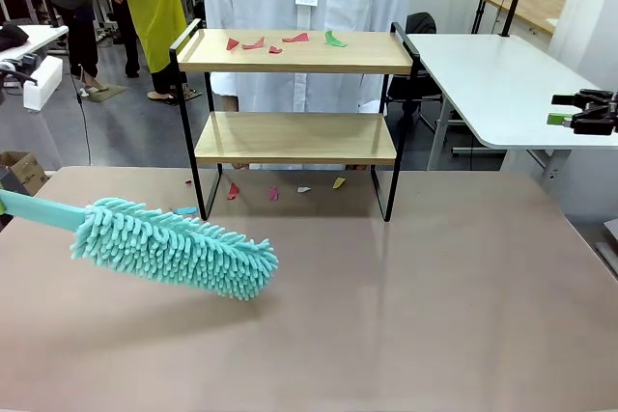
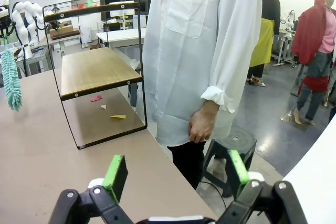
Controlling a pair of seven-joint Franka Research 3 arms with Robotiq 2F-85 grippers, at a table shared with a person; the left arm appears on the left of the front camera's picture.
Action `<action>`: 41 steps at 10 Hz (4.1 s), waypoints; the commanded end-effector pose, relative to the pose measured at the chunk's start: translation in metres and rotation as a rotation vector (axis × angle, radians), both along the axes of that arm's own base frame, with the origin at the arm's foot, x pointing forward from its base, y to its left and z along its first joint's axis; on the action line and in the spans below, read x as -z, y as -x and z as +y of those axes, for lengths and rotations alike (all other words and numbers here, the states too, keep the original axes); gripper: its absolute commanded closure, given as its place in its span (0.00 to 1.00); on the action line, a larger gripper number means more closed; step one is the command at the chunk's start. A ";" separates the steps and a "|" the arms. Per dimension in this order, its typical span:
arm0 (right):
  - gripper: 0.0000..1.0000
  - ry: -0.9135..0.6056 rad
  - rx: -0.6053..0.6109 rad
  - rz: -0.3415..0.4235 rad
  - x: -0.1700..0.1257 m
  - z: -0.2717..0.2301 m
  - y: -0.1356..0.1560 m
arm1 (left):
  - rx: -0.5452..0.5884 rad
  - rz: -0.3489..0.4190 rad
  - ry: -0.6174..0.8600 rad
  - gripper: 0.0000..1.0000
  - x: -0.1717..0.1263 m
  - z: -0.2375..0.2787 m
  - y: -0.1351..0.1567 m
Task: Clean the shelf.
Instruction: Clean the specific section of the Shelf indicated by the human with the Duster.
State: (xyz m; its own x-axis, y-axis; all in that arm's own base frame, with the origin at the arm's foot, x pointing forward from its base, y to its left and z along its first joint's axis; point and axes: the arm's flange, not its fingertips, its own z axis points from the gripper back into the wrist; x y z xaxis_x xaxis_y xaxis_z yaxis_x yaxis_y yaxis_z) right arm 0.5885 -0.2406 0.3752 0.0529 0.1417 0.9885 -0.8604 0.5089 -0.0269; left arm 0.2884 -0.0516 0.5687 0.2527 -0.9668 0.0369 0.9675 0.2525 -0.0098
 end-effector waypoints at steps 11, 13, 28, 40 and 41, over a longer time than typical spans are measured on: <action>0.00 0.006 0.001 -0.005 -0.004 0.002 -0.001 | -0.004 0.007 0.029 0.87 0.002 0.002 0.001; 0.00 0.006 0.001 -0.005 -0.004 0.002 -0.001 | -0.004 0.007 0.029 0.87 0.002 0.002 0.001; 0.00 0.006 0.001 -0.005 -0.004 0.002 -0.001 | -0.004 0.007 0.029 0.87 0.002 0.002 0.001; 0.00 0.006 0.001 -0.005 -0.004 0.002 -0.001 | -0.034 -0.134 0.492 0.87 -0.065 -0.021 0.009; 0.00 0.006 0.001 -0.005 -0.004 0.002 -0.001 | -0.182 -0.177 0.484 0.87 -0.088 -0.049 0.015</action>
State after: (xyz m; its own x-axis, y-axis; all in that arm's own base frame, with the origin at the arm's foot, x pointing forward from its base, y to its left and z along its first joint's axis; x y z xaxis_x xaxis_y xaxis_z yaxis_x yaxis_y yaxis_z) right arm 0.5886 -0.2404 0.3751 0.0530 0.1416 0.9885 -0.8605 0.5087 -0.0267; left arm 0.2777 -0.0734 0.6430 0.2945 -0.8148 0.4993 0.9445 0.3277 -0.0223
